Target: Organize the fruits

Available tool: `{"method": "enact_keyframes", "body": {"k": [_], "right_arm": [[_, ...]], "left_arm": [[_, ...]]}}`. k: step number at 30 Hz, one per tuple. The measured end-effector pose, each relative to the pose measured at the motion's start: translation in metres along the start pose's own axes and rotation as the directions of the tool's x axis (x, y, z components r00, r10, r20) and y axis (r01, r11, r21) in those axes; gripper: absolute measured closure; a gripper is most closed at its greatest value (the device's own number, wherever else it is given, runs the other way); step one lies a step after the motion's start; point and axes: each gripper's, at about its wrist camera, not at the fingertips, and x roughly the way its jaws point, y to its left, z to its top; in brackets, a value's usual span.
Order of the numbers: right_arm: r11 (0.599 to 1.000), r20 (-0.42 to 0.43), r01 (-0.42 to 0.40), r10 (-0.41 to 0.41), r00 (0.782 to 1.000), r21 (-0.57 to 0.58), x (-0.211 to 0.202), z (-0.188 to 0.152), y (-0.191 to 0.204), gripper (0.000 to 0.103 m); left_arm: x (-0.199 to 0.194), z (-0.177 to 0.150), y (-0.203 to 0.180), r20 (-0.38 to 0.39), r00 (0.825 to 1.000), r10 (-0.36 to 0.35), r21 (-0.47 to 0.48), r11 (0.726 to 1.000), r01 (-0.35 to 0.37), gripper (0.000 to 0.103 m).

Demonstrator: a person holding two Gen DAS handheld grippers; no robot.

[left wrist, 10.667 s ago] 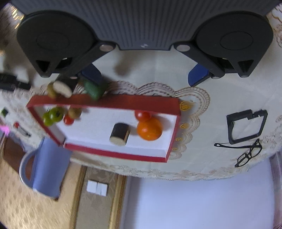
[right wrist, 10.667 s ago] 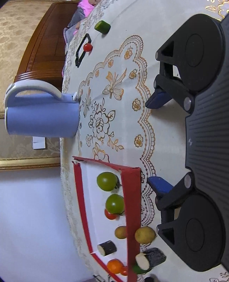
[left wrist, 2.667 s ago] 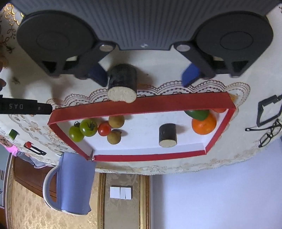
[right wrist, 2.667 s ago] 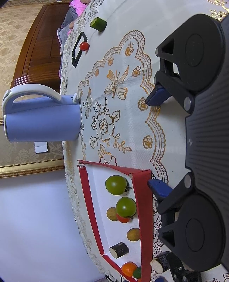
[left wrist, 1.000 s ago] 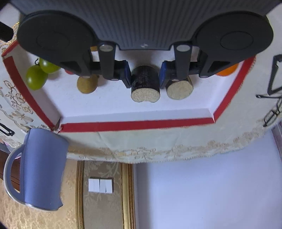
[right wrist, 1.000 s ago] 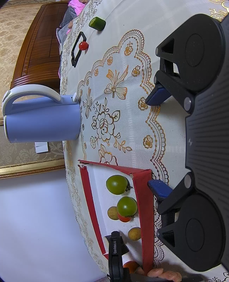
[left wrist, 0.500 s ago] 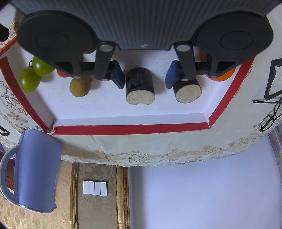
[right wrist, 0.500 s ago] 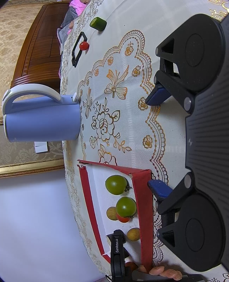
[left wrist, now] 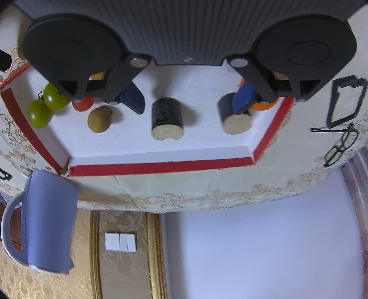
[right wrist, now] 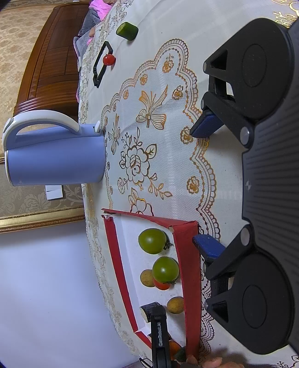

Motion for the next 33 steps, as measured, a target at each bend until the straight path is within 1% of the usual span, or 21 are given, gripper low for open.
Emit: {"method": "enact_keyframes", "body": {"k": [1, 5, 7, 9, 10, 11, 12, 13, 16, 19, 21, 23, 27, 31, 33], "right_arm": [[1.000, 0.000, -0.001, 0.001, 1.000, 0.001, 0.000, 0.000, 0.000, 0.012], [1.000, 0.003, -0.007, 0.007, 1.000, 0.010, -0.001, 0.000, -0.001, 0.012], [1.000, 0.003, -0.005, 0.005, 1.000, 0.007, -0.001, 0.000, -0.001, 0.012], [1.000, 0.001, 0.003, -0.003, 1.000, -0.002, -0.001, 0.000, 0.000, 0.012], [1.000, 0.004, 0.012, -0.012, 1.000, -0.008, -0.001, 0.000, 0.001, 0.010], [0.999, 0.010, 0.030, -0.030, 0.999, -0.010, -0.002, 0.000, 0.002, 0.004], [0.999, 0.019, 0.050, -0.050, 0.999, -0.009, -0.004, -0.001, 0.003, 0.003], [0.999, 0.024, 0.054, -0.054, 0.998, -0.003, -0.006, -0.001, 0.003, 0.003], [1.000, -0.005, -0.005, 0.005, 1.000, 0.020, -0.010, -0.007, 0.005, 0.003], [1.000, 0.008, 0.004, -0.004, 1.000, -0.031, -0.019, -0.013, 0.022, 0.003], [0.999, 0.010, 0.002, -0.002, 1.000, -0.041, -0.025, -0.014, 0.032, 0.003], [0.999, 0.019, -0.016, 0.017, 1.000, -0.051, -0.033, -0.015, 0.044, 0.003], [0.995, 0.059, 0.010, -0.004, 0.998, -0.096, -0.048, -0.014, 0.067, 0.003], [0.991, 0.114, 0.032, -0.017, 0.993, -0.127, -0.060, -0.013, 0.084, 0.003], [0.990, 0.129, 0.043, -0.026, 0.991, -0.136, -0.062, -0.013, 0.089, 0.003]], "left_arm": [[-0.005, -0.001, 0.002, 0.010, 1.000, 0.001, -0.002, 1.000, -0.001, 0.013], [-0.024, -0.007, 0.011, 0.019, 1.000, -0.011, -0.013, 1.000, 0.011, 0.010], [-0.036, -0.011, 0.014, 0.020, 1.000, -0.009, -0.015, 1.000, 0.009, 0.003], [-0.048, -0.015, 0.018, 0.024, 0.999, -0.034, -0.032, 0.999, 0.035, 0.003], [-0.054, -0.017, 0.020, 0.024, 0.999, -0.044, -0.042, 0.998, 0.045, 0.002], [-0.059, -0.019, 0.021, 0.022, 0.999, -0.049, -0.047, 0.998, 0.050, 0.001], [-0.064, -0.020, 0.022, 0.020, 0.998, -0.057, -0.048, 0.997, 0.057, 0.000], [-0.070, -0.022, 0.024, 0.022, 0.998, -0.061, -0.051, 0.997, 0.062, 0.000], [-0.083, -0.028, 0.023, 0.030, 0.998, -0.055, -0.040, 0.998, 0.056, 0.000], [-0.098, -0.035, 0.023, 0.035, 0.996, -0.083, -0.025, 0.996, 0.084, 0.000], [-0.108, -0.040, 0.025, 0.033, 0.995, -0.096, -0.040, 0.994, 0.098, 0.000], [-0.117, -0.045, 0.027, 0.028, 0.994, -0.108, -0.059, 0.992, 0.110, 0.000], [-0.134, -0.052, 0.031, 0.037, 0.991, -0.129, -0.063, 0.989, 0.131, 0.000], [-0.148, -0.057, 0.028, 0.056, 0.993, -0.101, -0.033, 0.994, 0.103, 0.000], [-0.152, -0.059, 0.029, 0.051, 0.994, -0.097, -0.029, 0.995, 0.099, 0.000]]}}
